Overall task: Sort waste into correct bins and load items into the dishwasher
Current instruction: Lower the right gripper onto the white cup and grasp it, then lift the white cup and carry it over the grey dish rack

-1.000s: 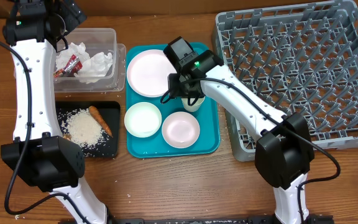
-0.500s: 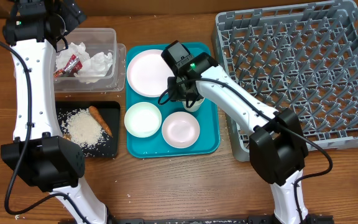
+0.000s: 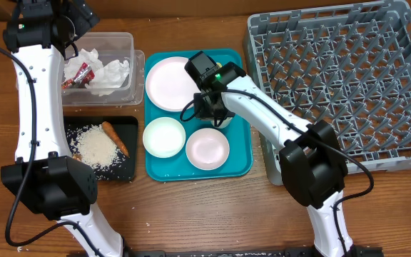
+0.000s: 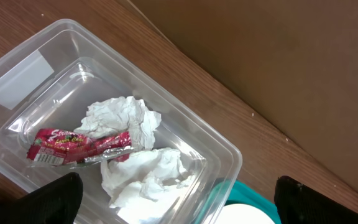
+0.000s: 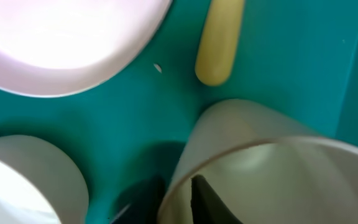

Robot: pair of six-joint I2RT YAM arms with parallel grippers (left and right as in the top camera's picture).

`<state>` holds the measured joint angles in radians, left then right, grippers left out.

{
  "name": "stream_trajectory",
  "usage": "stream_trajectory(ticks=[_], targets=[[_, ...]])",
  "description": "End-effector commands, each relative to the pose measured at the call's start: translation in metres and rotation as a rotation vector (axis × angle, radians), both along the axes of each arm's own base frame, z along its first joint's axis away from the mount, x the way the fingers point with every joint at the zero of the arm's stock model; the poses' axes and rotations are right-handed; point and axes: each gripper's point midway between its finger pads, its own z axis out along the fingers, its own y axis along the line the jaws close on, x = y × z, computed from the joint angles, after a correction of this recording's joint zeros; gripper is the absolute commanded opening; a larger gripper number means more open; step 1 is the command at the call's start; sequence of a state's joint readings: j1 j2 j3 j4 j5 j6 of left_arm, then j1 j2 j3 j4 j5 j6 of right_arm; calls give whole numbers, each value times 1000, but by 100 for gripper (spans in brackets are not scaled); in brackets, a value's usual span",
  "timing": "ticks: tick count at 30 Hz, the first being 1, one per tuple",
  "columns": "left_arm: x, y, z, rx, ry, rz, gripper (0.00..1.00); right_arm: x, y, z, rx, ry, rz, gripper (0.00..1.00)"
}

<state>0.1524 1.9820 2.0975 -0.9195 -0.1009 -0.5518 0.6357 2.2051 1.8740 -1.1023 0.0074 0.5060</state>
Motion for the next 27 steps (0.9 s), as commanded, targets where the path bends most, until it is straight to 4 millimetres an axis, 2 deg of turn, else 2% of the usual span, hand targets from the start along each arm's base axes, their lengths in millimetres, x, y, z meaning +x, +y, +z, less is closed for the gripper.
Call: stream_trajectory(ticks=[1, 4, 11, 14, 16, 19, 20, 27], targets=[[-1, -2, 14, -5, -34, 6, 100, 11, 9, 24, 25, -48, 0, 12], [-1, -2, 14, -5, -34, 6, 100, 14, 10, 40, 34, -61, -2, 4], [-1, -2, 14, -5, -34, 6, 100, 23, 5, 89, 54, -104, 8, 4], [-1, -2, 14, -5, -34, 6, 100, 35, -13, 122, 65, -147, -8, 4], [-1, -2, 14, -5, -34, 6, 100, 51, -39, 153, 80, -203, -34, 4], [-1, -2, 14, -5, -34, 6, 100, 76, -85, 185, 113, -269, -123, 4], [-1, -2, 14, -5, -34, 6, 100, 91, -115, 199, 183, -286, -150, 4], [-1, -2, 14, -5, -34, 6, 100, 113, -193, 239, 685, -308, -34, 4]])
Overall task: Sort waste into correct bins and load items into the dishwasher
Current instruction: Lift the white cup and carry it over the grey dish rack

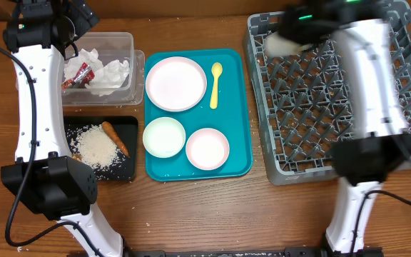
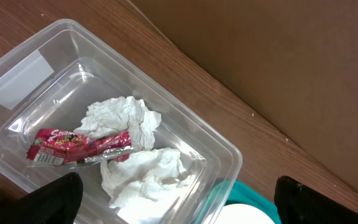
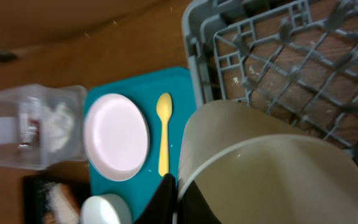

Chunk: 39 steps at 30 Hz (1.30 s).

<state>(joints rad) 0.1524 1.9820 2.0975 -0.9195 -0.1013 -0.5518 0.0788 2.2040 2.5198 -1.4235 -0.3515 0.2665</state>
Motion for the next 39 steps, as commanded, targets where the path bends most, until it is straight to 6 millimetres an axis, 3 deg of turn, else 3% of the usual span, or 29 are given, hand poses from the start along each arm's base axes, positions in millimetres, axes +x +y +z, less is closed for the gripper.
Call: stream_trajectory(ticks=[1, 7, 10, 21, 26, 31, 34, 39], targets=[[-1, -2, 14, -5, -34, 6, 100, -4, -27, 51, 352, -143, 185, 4], [-1, -2, 14, -5, -34, 6, 100, 6, -102, 65, 600, -232, 146, 4], [-1, -2, 14, -5, -34, 6, 100, 11, -119, 61, 681, -252, 151, 4], [-1, -2, 14, -5, -34, 6, 100, 30, -130, 4, 766, -142, 102, 4], [-1, -2, 14, -5, -34, 6, 100, 30, -141, -37, 720, -21, 9, 4], [-1, -2, 14, -5, -34, 6, 100, 28, -157, -41, 748, 17, -55, 4], [-1, -2, 14, -5, -34, 6, 100, 24, -180, -48, 743, 50, -138, 4], [-1, -2, 14, -5, -34, 6, 100, 23, -191, -58, 753, 51, -159, 4]])
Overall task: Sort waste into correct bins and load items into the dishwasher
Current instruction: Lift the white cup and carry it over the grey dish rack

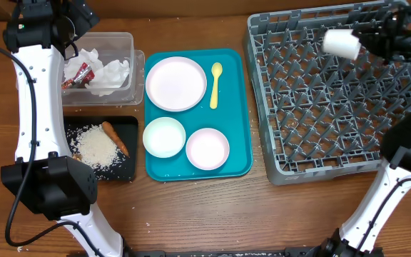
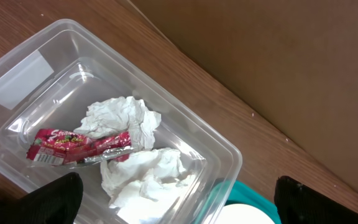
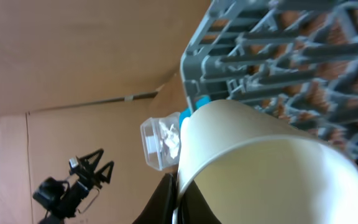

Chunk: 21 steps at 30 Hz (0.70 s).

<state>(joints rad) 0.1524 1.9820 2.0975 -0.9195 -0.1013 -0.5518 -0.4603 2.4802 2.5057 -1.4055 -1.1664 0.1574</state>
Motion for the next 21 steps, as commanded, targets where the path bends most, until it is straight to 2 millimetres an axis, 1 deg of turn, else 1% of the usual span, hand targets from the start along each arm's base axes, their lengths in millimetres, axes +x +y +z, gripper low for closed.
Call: stream_trajectory(ticks=[1, 7, 11, 16, 21], targets=[[-1, -2, 14, -5, -34, 6, 100, 1, -7, -11, 15, 13, -15, 4], [-1, -2, 14, -5, -34, 6, 100, 7, -1, -12, 92, -58, 14, 4], [-1, -2, 14, -5, -34, 6, 100, 7, -1, -23, 106, -43, 11, 4], [-1, -2, 14, -5, -34, 6, 100, 3, 1, -40, 130, 5, 8, 4], [-1, -2, 14, -5, -34, 6, 100, -3, -5, -50, 148, 40, -10, 4]])
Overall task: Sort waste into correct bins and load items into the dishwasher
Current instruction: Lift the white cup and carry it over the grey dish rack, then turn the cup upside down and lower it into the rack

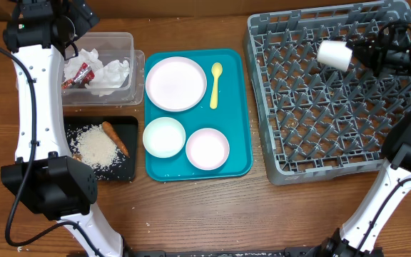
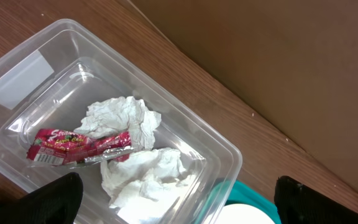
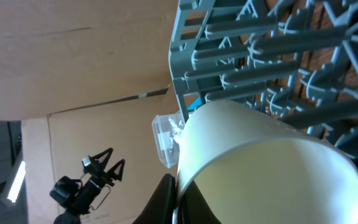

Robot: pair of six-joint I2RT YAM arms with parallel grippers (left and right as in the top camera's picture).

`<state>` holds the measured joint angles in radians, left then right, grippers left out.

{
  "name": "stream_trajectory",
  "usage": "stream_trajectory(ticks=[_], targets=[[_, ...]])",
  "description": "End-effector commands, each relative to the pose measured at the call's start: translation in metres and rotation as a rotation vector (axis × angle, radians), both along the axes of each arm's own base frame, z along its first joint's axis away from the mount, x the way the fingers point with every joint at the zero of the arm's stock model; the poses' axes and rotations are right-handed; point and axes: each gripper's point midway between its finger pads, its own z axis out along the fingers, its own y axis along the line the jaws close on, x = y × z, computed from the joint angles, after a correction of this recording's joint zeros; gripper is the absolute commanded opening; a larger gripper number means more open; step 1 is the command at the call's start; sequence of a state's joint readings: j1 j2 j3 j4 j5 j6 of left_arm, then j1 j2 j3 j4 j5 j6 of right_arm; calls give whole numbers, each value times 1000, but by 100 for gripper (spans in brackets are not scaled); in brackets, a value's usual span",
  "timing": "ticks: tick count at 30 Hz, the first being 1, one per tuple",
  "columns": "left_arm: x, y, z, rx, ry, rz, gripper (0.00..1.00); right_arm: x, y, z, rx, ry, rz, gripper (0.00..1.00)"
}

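A white cup [image 1: 333,54] lies on its side above the grey dishwasher rack [image 1: 337,132], its base pointing left. My right gripper [image 1: 361,51] is shut on its rim; in the right wrist view the cup [image 3: 272,162] fills the lower frame with a finger [image 3: 165,200] pressed to its wall. On the teal tray [image 1: 237,135] lie a white plate [image 1: 175,83], a yellow spoon [image 1: 215,83] and two bowls [image 1: 164,137] [image 1: 207,148]. My left gripper [image 2: 174,196] hangs open over the clear waste bin [image 2: 39,68], which holds tissues [image 2: 124,121] and a red wrapper [image 2: 79,145].
A black bin [image 1: 100,148] below the clear one holds rice and a carrot. The rack's upright tines [image 3: 272,43] stand close under the cup. Brown cardboard walls the back of the table.
The cup in my right gripper has shifted a little left and lower over the rack's far part. The left arm and the tray's things have not moved.
My right gripper was down on the tray with a finger inside the cup. Then the cup was off the tray, held over the rack's far left corner. Then it was on its side over the rack's far right, and now sits slightly lower. Left arm unchanged.
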<state>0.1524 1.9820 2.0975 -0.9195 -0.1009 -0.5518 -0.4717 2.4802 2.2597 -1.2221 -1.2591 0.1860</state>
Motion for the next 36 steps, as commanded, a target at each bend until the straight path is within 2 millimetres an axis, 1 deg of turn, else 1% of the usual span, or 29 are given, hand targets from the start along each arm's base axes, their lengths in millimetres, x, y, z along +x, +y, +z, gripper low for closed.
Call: stream_trajectory(ticks=[1, 6, 14, 17, 21, 23, 25, 28, 32, 34, 36], targets=[[-1, -2, 14, -5, -34, 6, 100, -3, -7, -1, 28, 8, -15, 4], [-1, -2, 14, -5, -34, 6, 100, -8, -19, -4, 26, 33, -40, 4], [-1, -2, 14, -5, -34, 7, 100, -18, -43, -26, -69, 130, -95, 4], [-1, -2, 14, -5, -34, 6, 100, -20, -49, -28, -85, 141, -108, 5], [-1, -2, 14, -5, -34, 6, 100, -22, -55, -27, -84, 137, -119, 5], [-1, -2, 14, -5, -34, 6, 100, -20, -52, -18, -36, 105, -112, 4], [-1, -2, 14, -5, -34, 6, 100, -19, -47, -4, 27, 39, -92, 4], [-1, -2, 14, -5, -34, 6, 100, -15, -35, 15, 113, -34, -59, 5], [-1, -2, 14, -5, -34, 6, 100, -9, -18, 18, 112, -63, -19, 5], [-1, -2, 14, -5, -34, 6, 100, -5, -7, 14, 87, -63, 1, 5], [-1, -2, 14, -5, -34, 6, 100, -3, -2, 9, 58, -50, 8, 5]])
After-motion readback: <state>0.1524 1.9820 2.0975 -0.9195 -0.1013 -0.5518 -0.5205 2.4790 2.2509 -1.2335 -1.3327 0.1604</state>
